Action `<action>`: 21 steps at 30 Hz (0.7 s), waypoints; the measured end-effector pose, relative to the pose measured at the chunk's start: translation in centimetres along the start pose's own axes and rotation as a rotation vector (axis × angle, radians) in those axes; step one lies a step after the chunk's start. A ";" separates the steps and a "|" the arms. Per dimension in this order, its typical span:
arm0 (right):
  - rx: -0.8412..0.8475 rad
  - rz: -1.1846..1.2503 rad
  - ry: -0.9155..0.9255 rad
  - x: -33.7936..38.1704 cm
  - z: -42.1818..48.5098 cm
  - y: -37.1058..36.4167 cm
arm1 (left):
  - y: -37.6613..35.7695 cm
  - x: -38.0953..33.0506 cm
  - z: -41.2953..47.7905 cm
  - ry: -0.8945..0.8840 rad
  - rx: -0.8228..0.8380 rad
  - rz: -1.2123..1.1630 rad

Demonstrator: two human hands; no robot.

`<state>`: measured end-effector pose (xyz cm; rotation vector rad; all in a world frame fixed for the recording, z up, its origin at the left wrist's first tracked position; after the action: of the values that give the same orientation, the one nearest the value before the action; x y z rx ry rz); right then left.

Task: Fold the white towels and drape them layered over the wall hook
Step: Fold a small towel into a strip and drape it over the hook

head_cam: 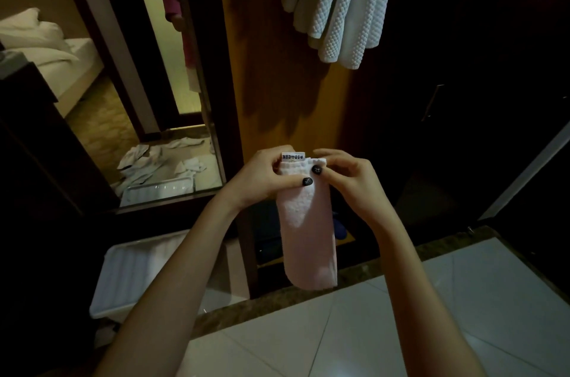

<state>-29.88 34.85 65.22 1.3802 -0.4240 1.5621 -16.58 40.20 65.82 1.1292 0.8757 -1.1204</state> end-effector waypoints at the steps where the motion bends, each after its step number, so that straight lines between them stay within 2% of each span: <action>1: 0.012 -0.001 -0.002 0.2 0.1 0.0 | 0.1 -0.2 0.0 -0.011 -0.006 -0.021; 6: 0.108 0.083 -0.017 1.4 0.1 -0.7 | 0.8 -0.7 -0.3 -0.062 -0.053 -0.180; 13: 0.144 0.005 -0.054 1.1 0.1 -1.4 | 1.1 -0.3 -0.4 -0.031 -0.028 -0.127; 18: 0.112 0.011 -0.050 1.5 0.2 -1.8 | 1.7 -0.8 -0.6 -0.063 -0.055 -0.126; 21: 0.023 0.034 -0.045 1.6 0.3 -1.6 | 2.1 -1.0 -0.7 -0.067 -0.077 -0.118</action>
<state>-28.23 36.03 66.23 1.4345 -0.4601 1.5701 -14.80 41.21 67.08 0.9818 0.9348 -1.2047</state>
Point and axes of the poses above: each hand's wrist, its own z-axis towards the middle knuckle, its own y-axis out of the back of the hand, x = y × z, the point moved 9 cm from there along z, towards the middle knuckle, and after that the axes turned 9 degrees about -z, right-handed, at the moved point
